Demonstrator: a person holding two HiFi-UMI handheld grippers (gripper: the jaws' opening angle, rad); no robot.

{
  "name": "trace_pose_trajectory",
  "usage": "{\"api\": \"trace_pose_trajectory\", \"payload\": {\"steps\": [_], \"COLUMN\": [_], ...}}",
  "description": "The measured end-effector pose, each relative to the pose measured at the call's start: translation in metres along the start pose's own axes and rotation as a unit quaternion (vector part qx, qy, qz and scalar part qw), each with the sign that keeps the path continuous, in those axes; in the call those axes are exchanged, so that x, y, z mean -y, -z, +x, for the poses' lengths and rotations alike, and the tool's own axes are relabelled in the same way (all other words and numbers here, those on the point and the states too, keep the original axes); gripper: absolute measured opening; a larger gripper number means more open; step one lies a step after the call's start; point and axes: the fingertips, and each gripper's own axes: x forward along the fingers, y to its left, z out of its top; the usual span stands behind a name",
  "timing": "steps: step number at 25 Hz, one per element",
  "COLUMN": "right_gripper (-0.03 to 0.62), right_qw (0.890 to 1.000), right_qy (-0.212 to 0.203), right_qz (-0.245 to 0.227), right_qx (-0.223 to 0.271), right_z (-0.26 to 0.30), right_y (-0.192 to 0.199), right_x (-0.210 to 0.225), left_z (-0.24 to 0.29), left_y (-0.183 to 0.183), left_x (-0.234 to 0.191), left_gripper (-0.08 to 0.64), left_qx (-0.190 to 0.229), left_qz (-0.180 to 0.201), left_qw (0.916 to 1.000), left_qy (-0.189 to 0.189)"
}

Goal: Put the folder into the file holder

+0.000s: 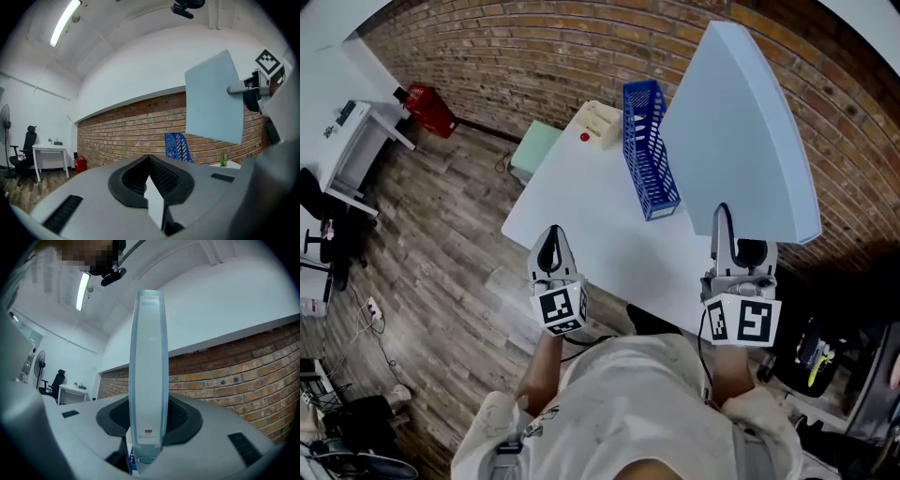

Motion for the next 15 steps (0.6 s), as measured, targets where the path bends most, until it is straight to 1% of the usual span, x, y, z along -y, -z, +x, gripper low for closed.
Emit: {"api": "trace_pose_trajectory", "payload": {"steps": [4, 8, 15], "right_gripper": [0.166, 0.166, 0.166], "right_qw": [0.999, 0.999, 0.998], "right_qy": [-0.004, -0.009, -0.021], "right_qz": [0.010, 0.015, 0.019], "right_qx": [0.030, 0.048, 0.052], "right_z": [0.019, 0.038, 0.063], "right_y": [-0.014, -0.020, -0.017], "right_x": [0.003, 0.003, -0.003], "left_z": [0.013, 0.022, 0.023], "left_y": [-0.009, -0.013, -0.012], "left_x": [0.002, 0.002, -0.005], "left_gripper": [0.011, 0.011, 0.011], "left_qx": [0.008, 0.011, 0.006], "left_qz": [0.009, 0.014, 0.018], "left_qw": [0.9999, 0.9998, 0.9996], "left_qy": [-0.001, -0.005, -0.020]}}
